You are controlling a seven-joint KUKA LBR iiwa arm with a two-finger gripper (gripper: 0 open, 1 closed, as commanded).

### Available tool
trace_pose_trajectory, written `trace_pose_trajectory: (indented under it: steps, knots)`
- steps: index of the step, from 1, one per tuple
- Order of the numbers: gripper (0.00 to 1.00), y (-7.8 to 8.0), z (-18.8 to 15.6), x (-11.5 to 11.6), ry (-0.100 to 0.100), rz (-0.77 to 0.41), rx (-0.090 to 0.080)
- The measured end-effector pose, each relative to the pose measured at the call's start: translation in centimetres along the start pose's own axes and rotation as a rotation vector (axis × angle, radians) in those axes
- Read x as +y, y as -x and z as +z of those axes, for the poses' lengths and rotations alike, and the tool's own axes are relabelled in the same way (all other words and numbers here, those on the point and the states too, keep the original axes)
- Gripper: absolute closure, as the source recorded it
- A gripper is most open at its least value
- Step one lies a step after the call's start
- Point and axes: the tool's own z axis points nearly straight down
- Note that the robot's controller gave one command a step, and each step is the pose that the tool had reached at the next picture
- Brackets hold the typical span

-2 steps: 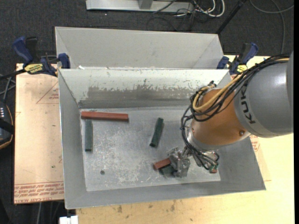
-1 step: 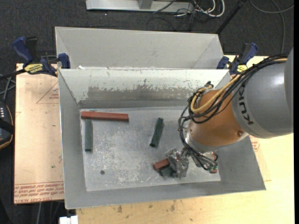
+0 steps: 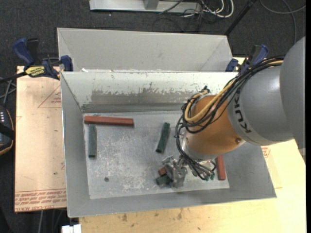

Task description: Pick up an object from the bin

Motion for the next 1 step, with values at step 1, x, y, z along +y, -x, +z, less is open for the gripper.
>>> trace_pose_trajectory:
  steps: [1]
  knots:
    - [1.00, 1.52, 0.02, 1.82, 0.002, 0.023, 0.003]
